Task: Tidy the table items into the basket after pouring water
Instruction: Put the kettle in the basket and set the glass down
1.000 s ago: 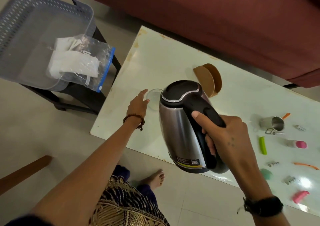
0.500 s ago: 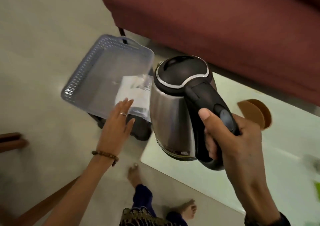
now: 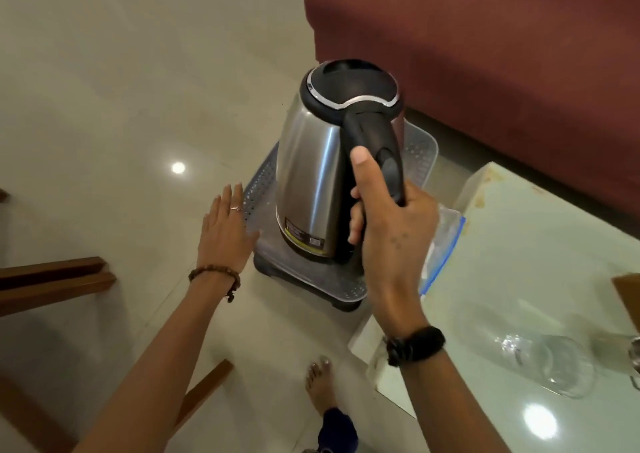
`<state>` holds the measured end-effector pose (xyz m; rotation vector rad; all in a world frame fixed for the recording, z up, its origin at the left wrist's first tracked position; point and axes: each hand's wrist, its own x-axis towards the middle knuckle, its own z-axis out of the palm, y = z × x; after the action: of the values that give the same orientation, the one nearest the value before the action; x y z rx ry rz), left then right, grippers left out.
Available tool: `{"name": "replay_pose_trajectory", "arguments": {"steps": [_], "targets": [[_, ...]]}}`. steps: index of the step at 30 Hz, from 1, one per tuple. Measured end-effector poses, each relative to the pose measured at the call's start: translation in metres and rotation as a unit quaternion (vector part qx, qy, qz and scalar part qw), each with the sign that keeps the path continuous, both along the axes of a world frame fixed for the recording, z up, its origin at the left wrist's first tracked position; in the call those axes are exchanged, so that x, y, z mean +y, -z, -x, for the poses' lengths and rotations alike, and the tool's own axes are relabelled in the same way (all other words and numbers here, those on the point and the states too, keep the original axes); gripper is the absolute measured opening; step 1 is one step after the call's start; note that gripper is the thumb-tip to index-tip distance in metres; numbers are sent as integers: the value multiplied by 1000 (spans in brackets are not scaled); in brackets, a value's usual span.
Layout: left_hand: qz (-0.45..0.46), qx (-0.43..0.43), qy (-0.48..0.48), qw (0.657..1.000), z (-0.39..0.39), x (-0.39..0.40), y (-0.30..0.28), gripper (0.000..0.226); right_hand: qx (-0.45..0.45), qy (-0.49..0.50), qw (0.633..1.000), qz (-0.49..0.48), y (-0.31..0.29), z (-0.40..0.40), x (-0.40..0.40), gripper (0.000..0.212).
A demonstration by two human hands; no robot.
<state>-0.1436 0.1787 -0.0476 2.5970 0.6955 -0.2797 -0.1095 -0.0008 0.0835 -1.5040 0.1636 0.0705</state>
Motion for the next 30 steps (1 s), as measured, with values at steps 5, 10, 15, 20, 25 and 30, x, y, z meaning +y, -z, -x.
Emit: {"name": "replay_pose_trajectory", "arguments": {"steps": [5,10,15,20,25,30], "targets": [[29,-90,-84,992,0,10,20,48,-2,40,999,24,46,-16,45,36],[20,-114,-99,988,5,-4,31,58,-27,106,993,39,75,-16,79,35],[24,-148,-138,979,4,-7,35,53,-40,151,988,15,95,-8,107,41],[40,-150,-96,983,7,2,38,53,-21,109,991,-71,115,14,114,46],[44,-176,-82,980,9,4,42,47,-25,48,996,-72,116,15,115,26],[87,-193,-121,970,14,0,42,40,-6,-87,994,-72,113,19,96,32]]}}
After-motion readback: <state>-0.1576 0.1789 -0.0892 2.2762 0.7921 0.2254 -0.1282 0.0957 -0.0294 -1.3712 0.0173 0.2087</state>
